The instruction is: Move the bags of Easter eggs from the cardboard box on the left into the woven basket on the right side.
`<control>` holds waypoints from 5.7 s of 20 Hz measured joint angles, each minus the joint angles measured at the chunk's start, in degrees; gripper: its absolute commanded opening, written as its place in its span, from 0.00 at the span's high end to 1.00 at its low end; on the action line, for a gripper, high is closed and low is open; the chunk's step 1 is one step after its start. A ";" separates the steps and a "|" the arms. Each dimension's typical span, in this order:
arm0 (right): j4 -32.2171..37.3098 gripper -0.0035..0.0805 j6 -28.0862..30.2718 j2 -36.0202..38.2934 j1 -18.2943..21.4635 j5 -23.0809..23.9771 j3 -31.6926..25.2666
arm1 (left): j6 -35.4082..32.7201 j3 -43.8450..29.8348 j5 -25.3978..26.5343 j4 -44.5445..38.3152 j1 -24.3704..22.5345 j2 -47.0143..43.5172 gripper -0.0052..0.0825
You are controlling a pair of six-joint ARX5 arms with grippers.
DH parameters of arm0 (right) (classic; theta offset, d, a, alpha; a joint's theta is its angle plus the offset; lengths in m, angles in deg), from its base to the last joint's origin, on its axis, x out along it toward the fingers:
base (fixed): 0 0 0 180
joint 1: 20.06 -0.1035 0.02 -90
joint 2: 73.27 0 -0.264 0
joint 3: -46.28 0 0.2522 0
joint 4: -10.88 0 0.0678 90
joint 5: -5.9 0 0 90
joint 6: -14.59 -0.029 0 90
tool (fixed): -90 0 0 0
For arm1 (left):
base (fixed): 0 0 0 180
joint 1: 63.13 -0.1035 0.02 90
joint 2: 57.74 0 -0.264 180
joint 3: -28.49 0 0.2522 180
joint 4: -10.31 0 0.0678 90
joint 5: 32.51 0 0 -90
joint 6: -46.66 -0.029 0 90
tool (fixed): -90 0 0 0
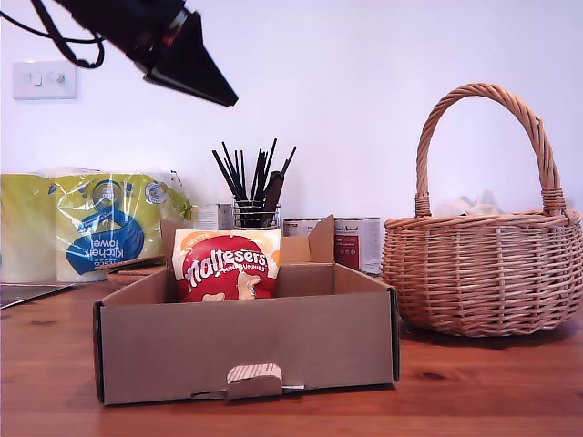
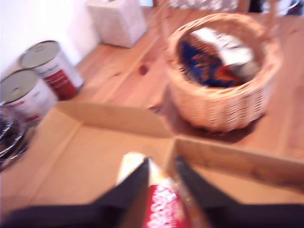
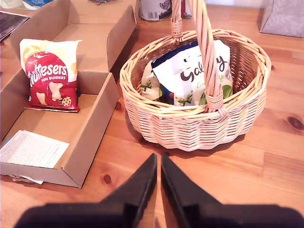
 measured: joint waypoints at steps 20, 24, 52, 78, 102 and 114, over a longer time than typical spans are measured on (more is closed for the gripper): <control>0.00 0.97 0.00 0.02 0.00 -0.35 0.00 | -11.28 15.15 8.31 10.27 -2.10 24.68 0.26; -0.02 0.97 0.00 0.00 0.00 -0.52 0.00 | -11.58 15.15 8.61 15.52 -2.10 25.40 0.26; 0.00 0.97 0.00 0.00 0.00 -1.84 0.00 | -6.86 17.27 13.99 25.77 6.16 31.63 0.86; -0.04 0.97 0.00 0.00 -0.33 -2.21 0.00 | -12.85 18.73 8.00 -26.38 21.97 30.88 0.86; 0.09 0.97 -0.02 -1.18 -0.33 -2.21 0.00 | -25.40 34.82 20.00 -19.19 24.50 44.41 0.42; 0.83 0.97 -0.02 -3.43 -0.33 -2.21 0.00 | -20.48 34.84 16.90 13.94 26.64 29.68 0.49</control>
